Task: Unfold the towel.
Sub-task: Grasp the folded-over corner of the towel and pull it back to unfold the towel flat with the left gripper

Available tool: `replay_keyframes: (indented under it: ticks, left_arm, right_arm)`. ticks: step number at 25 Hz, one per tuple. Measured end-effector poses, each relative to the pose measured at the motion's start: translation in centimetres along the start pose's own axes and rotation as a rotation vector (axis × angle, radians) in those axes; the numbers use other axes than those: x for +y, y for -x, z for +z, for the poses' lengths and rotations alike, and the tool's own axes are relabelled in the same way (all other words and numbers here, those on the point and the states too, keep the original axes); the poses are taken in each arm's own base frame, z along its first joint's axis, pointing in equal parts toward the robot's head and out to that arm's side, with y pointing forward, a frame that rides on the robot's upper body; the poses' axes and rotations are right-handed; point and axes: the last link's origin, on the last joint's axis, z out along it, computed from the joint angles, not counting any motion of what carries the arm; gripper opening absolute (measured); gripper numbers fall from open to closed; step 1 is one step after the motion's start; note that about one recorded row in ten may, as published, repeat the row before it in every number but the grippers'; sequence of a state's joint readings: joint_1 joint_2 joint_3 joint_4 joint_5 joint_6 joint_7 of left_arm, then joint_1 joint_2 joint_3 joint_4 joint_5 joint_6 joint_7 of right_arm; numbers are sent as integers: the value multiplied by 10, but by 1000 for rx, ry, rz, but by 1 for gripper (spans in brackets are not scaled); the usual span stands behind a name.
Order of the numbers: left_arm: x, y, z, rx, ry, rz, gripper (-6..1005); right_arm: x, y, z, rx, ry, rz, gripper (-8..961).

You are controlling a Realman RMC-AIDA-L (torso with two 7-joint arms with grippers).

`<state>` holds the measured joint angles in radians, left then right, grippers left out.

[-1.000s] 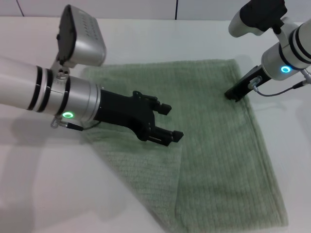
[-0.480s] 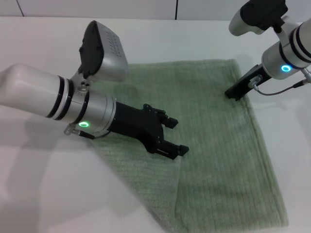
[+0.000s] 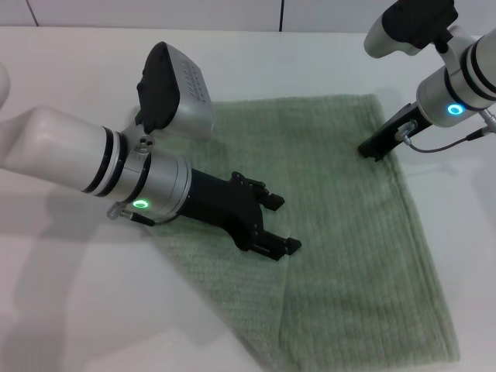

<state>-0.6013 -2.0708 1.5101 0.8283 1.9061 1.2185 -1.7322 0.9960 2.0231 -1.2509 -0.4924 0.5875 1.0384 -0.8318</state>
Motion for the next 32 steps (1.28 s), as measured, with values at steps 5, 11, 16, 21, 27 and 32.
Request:
replay_keyframes:
  ticks: [5, 11, 16, 21, 27, 32]
  left_arm:
    - [2, 1, 5, -18, -1, 9, 754]
    - [3, 2, 8, -30, 1, 16, 748]
    - [3, 2, 8, -31, 2, 18, 742]
    - [3, 1, 8, -39, 4, 25, 609]
    - [4, 3, 11, -76, 11, 39, 215]
    - [4, 3, 11, -83, 7, 51, 65]
  right_arm:
    - [0, 0, 0, 0, 0, 0, 58]
    - [1, 1, 0, -1, 1, 0, 59]
    - [1, 1, 0, -2, 2, 1, 61]
    - [1, 1, 0, -1, 2, 1, 62]
    - [1, 1, 0, -2, 2, 0, 64]
    - [1, 1, 0, -2, 2, 0, 65]
